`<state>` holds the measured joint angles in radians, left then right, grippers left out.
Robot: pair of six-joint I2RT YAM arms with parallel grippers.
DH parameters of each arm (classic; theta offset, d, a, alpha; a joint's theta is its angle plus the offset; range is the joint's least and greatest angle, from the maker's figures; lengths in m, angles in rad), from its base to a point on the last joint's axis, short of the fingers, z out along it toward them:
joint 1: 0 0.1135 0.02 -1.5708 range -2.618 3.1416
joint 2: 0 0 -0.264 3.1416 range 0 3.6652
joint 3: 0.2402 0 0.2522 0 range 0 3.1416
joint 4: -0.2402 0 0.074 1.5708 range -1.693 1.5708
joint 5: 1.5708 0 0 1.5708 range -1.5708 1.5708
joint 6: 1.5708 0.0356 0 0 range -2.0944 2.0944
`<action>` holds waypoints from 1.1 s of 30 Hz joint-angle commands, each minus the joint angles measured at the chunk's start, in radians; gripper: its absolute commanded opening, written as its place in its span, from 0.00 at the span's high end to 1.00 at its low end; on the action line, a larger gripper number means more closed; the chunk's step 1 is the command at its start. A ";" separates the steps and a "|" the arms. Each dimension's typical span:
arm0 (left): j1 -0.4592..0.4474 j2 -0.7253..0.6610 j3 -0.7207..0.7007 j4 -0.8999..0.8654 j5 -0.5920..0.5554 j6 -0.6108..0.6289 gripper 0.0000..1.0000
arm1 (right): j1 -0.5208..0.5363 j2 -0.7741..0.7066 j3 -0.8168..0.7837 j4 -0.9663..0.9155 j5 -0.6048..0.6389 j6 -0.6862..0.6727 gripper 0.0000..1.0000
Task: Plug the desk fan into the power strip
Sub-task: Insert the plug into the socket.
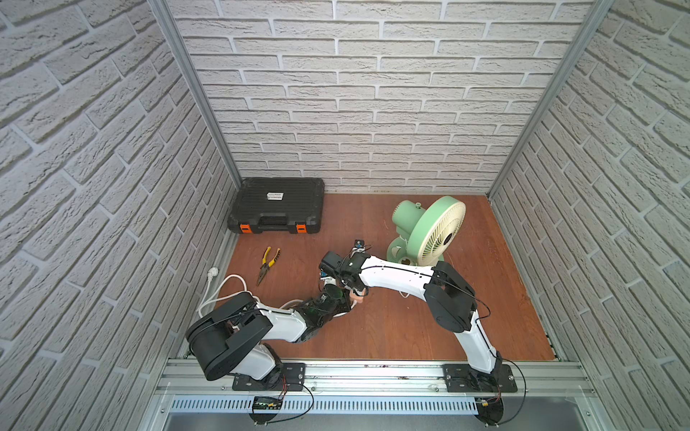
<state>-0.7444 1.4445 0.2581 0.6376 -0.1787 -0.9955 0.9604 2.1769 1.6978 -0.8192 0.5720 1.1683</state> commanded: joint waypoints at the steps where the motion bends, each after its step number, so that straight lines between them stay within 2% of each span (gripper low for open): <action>1: 0.005 -0.025 -0.001 0.037 0.003 0.008 1.00 | -0.014 0.118 -0.067 0.000 -0.130 0.025 0.97; 4: 0.004 -0.035 0.005 0.022 0.003 0.012 1.00 | -0.017 0.150 -0.075 0.002 -0.158 0.036 0.98; 9: 0.005 -0.055 0.004 0.000 0.003 0.012 1.00 | -0.029 0.087 -0.117 0.041 -0.163 0.006 0.97; 11: 0.005 -0.075 0.011 -0.027 -0.003 0.013 1.00 | -0.031 0.054 -0.114 0.043 -0.158 -0.016 0.85; 12: 0.005 -0.088 0.018 -0.048 -0.010 0.017 1.00 | -0.028 0.038 -0.116 0.047 -0.154 -0.028 0.69; 13: 0.005 -0.101 0.027 -0.072 -0.020 0.023 1.00 | -0.028 0.026 -0.118 0.055 -0.153 -0.041 0.58; 17: 0.013 -0.152 0.061 -0.164 -0.047 0.038 0.98 | -0.023 -0.027 -0.125 0.077 -0.145 -0.088 0.37; 21: 0.022 -0.217 0.085 -0.245 -0.055 0.048 0.87 | -0.009 -0.094 -0.133 0.083 -0.121 -0.137 0.17; 22: 0.023 -0.235 0.089 -0.267 -0.059 0.051 0.82 | -0.008 -0.113 -0.141 0.089 -0.121 -0.142 0.12; 24: 0.023 -0.287 0.094 -0.319 -0.074 0.059 0.64 | -0.002 -0.160 -0.163 0.108 -0.122 -0.165 0.01; 33: 0.034 -0.498 0.150 -0.551 -0.141 0.120 0.32 | 0.049 -0.358 -0.254 0.158 -0.202 -0.312 0.00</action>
<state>-0.7303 0.9867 0.3592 0.1398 -0.2214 -0.9028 0.9508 1.9011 1.4731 -0.6243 0.4507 0.9535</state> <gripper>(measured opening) 0.677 0.999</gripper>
